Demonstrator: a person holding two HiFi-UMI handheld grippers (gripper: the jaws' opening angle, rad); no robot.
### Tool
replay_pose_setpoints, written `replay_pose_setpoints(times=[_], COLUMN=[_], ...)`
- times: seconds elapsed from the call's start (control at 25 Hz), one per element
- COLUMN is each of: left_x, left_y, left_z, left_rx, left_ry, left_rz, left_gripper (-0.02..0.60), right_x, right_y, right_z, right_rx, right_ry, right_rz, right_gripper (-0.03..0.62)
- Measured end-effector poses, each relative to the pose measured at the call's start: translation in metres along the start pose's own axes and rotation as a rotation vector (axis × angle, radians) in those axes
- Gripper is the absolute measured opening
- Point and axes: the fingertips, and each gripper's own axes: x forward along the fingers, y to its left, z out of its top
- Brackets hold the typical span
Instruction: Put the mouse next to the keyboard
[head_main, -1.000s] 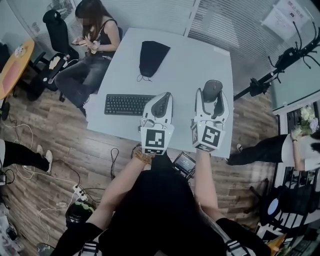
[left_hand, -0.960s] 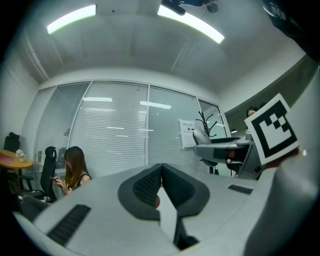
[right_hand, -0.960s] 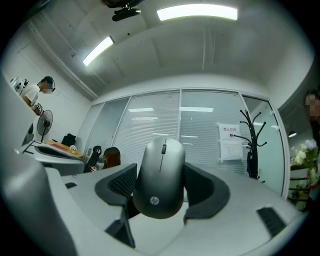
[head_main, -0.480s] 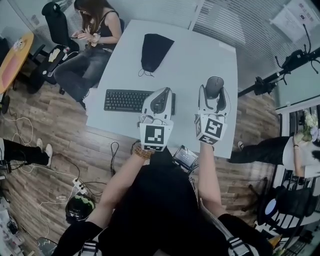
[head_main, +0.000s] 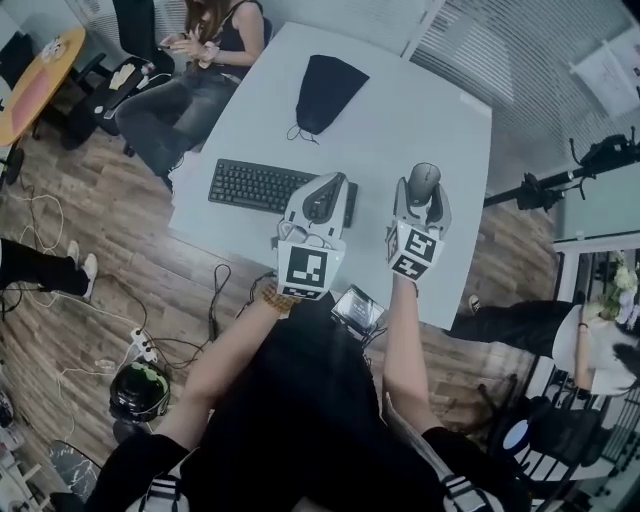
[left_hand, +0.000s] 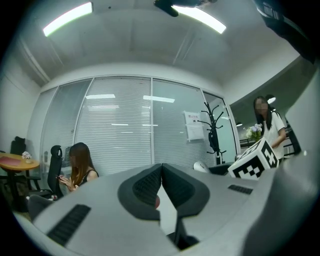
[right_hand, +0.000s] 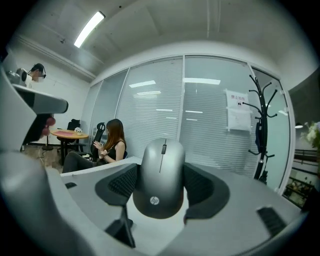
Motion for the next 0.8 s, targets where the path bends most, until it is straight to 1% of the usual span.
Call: replay_pose_setpoints(times=[0.16,0.44,0.68,0.8], left_x=[-0.003,-0.005,-0.005,-0.006], left_y=[0.008,0.020,0.019,0.024], left_z=[0.001,0.002,-0.003,-0.005], left_rx=[0.008,0.023,0.037,0.040], left_ry=[-0.012,-0.030,-0.016,-0.013], left_rz=[0.027,0.052,0.059,0.065], left_gripper=[0.012,0.012,0.012,0.012], right_x=[0.019,0.038,0.046,0.050], right_y=[0.007,0.018,0.026,0.034], right_z=[-0.033,-0.095,-0.141,-0.156], right_rx=[0.001,0.019,0.030,0.032], right_ry=[0.065,0.204,0.310,0.351], right_rz=[0.023,0.045,0.068,0.083], right_gripper=[0.293,0.293,0.295,0.295])
